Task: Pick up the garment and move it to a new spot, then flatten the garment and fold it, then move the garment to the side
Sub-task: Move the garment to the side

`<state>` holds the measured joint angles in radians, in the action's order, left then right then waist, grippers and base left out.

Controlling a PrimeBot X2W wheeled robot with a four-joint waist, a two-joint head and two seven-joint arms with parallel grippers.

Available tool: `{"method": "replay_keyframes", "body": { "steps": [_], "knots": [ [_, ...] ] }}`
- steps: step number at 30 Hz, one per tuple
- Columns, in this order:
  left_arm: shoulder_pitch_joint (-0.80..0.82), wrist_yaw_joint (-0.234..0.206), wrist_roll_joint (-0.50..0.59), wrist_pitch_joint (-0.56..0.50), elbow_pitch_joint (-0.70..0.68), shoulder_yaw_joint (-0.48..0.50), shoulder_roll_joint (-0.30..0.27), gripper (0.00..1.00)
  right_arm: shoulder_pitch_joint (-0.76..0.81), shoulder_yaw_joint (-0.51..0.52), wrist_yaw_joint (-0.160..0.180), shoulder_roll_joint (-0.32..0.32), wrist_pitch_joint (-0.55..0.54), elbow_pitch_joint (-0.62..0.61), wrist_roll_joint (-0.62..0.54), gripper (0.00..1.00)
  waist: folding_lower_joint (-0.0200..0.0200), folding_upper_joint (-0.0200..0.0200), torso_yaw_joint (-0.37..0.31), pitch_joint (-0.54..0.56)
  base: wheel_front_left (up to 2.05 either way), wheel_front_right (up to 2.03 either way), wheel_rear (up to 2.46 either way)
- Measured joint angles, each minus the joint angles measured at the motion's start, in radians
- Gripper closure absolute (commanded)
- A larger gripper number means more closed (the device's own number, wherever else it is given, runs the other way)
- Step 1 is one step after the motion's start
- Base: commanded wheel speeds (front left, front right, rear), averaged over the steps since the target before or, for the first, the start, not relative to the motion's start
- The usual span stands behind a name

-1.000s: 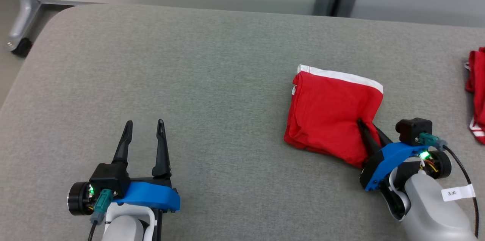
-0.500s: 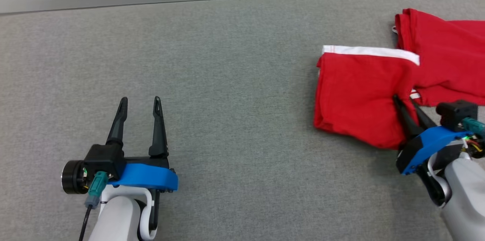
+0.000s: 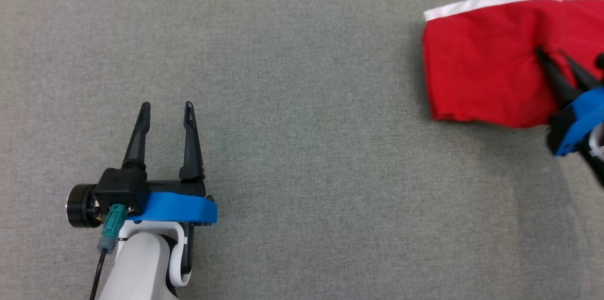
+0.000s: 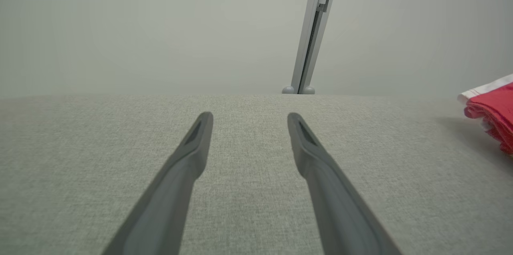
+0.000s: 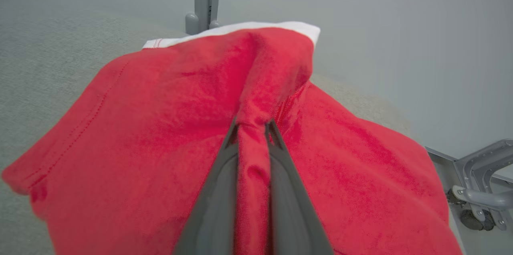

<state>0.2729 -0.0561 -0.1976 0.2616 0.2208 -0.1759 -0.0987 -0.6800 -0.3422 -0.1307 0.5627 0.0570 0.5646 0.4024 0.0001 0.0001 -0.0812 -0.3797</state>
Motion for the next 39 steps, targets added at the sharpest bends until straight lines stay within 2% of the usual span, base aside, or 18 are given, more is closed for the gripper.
{"method": "replay_keyframes", "body": {
  "steps": [2, 3, 4, 5, 6, 9, 16, 21, 28, 29, 30, 39],
  "knots": [
    [0.002, 0.000, 0.002, 0.000, -0.005, 0.000, -0.002, 0.00, -0.010, -0.001, 0.000, 0.024, -0.007, -0.004, 0.007, 1.00, 0.0000, 0.0000, 0.001, -0.010, 0.00, 0.00, 0.00],
    [0.009, -0.005, 0.004, 0.000, -0.015, 0.000, -0.004, 0.00, -0.030, -0.002, 0.000, 0.081, -0.027, -0.007, 0.020, 1.00, 0.0000, 0.0000, 0.002, -0.030, 0.00, 0.00, 0.00],
    [0.009, -0.005, 0.004, 0.000, -0.015, 0.000, -0.004, 0.00, -0.030, -0.002, 0.000, 0.081, -0.027, -0.007, 0.020, 1.00, 0.0000, 0.0000, 0.002, -0.030, 0.00, 0.00, 0.00],
    [0.022, -0.006, 0.006, 0.000, -0.025, 0.000, -0.007, 0.00, -0.051, -0.005, 0.000, 0.144, -0.040, -0.005, 0.038, 1.00, 0.0000, 0.0000, 0.003, -0.050, 0.00, 0.00, 0.00],
    [0.022, -0.006, 0.006, 0.000, -0.025, 0.000, -0.007, 0.00, -0.051, -0.005, 0.000, 0.144, -0.040, -0.005, 0.038, 1.00, 0.0000, 0.0000, 0.003, -0.050, 0.00, 0.00, 0.00],
    [0.035, -0.007, 0.010, -0.002, -0.034, -0.003, -0.014, 0.00, -0.080, -0.009, 0.000, 0.224, -0.056, -0.003, 0.059, 1.00, 0.0000, 0.0000, 0.004, -0.079, 0.00, 0.00, 0.00],
    [0.062, -0.011, 0.022, -0.020, -0.074, -0.023, -0.021, 0.00, -0.133, -0.012, 0.000, 0.361, -0.111, 0.047, 0.100, 1.00, 0.0001, 0.0000, 0.019, -0.123, 0.00, 0.00, 0.00],
    [0.062, -0.014, 0.023, -0.022, -0.091, -0.028, -0.024, 0.00, -0.136, -0.021, 0.000, 0.397, -0.129, 0.081, 0.113, 1.00, 0.0000, 0.0000, 0.031, -0.133, 0.00, 0.00, 0.00],
    [0.062, -0.019, 0.023, -0.023, -0.109, -0.030, -0.029, 0.00, -0.165, -0.030, 0.000, 0.400, -0.145, 0.146, 0.082, 0.98, 0.0000, 0.0000, 0.040, -0.151, 0.00, 0.00, 0.00],
    [0.062, -0.020, 0.023, -0.024, -0.109, -0.031, -0.029, 0.00, -0.173, -0.031, 0.000, 0.395, -0.153, 0.162, 0.074, 0.72, 0.0000, 0.0000, 0.041, -0.153, 0.00, 0.00, 0.00],
    [0.062, -0.022, 0.023, -0.024, -0.110, -0.031, -0.030, 0.00, -0.180, -0.031, 0.000, 0.389, -0.154, 0.174, 0.070, 0.00, -0.0001, 0.0000, 0.042, -0.155, 0.00, 0.00, 0.00],
    [0.062, -0.031, 0.010, -0.022, -0.093, -0.031, -0.029, 0.00, -0.259, 0.027, 0.000, 0.329, -0.061, 0.285, -0.015, 0.00, 0.0000, 0.0000, 0.053, -0.124, 0.00, 0.00, 0.00]
  ]
}}
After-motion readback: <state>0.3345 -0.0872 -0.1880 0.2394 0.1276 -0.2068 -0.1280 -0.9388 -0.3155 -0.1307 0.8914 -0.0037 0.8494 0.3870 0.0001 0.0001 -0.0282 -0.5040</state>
